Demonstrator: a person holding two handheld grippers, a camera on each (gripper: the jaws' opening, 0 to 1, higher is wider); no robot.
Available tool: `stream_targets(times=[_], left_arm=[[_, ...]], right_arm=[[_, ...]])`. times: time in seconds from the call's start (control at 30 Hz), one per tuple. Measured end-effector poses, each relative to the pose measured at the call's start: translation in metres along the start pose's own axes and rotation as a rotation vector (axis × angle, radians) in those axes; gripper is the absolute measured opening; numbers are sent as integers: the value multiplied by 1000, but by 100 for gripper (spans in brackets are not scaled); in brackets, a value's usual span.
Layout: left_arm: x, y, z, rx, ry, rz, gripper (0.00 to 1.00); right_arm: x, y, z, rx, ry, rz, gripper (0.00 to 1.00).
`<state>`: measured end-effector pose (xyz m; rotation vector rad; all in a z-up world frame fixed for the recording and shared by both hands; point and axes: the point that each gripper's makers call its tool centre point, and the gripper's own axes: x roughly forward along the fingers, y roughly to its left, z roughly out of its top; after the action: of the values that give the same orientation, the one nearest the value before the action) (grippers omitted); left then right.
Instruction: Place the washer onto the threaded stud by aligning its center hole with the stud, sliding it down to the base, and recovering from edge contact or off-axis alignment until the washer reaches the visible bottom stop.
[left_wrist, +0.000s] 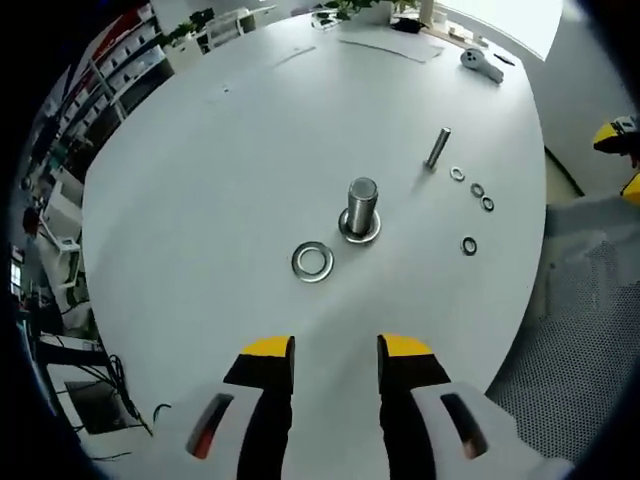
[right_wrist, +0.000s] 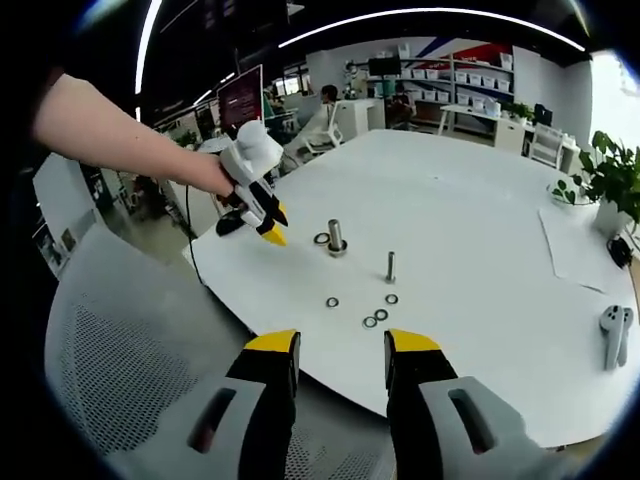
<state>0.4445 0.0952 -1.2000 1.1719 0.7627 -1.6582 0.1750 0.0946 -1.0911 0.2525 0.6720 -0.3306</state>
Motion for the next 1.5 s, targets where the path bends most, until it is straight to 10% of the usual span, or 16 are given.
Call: stream_targets(times=[0.47, 0.8, 1.0, 1.13, 1.5], left_arm=[[41, 19, 19, -96, -9, -34, 31], [53, 21, 33, 39, 8, -26, 31], [55, 25, 36, -40, -15, -53, 30], [54, 14, 34, 100, -19, -42, 26], [53, 15, 27, 76, 10, -44, 21]], right_arm=[[-1, -6, -3, 17, 9, -29, 36], [0, -8, -5, 22, 21, -35, 35], [-1, -7, -5, 25, 27, -37, 35], [0, -8, -6, 24, 27, -37, 35], [-1, -8, -7, 23, 29, -39, 35]])
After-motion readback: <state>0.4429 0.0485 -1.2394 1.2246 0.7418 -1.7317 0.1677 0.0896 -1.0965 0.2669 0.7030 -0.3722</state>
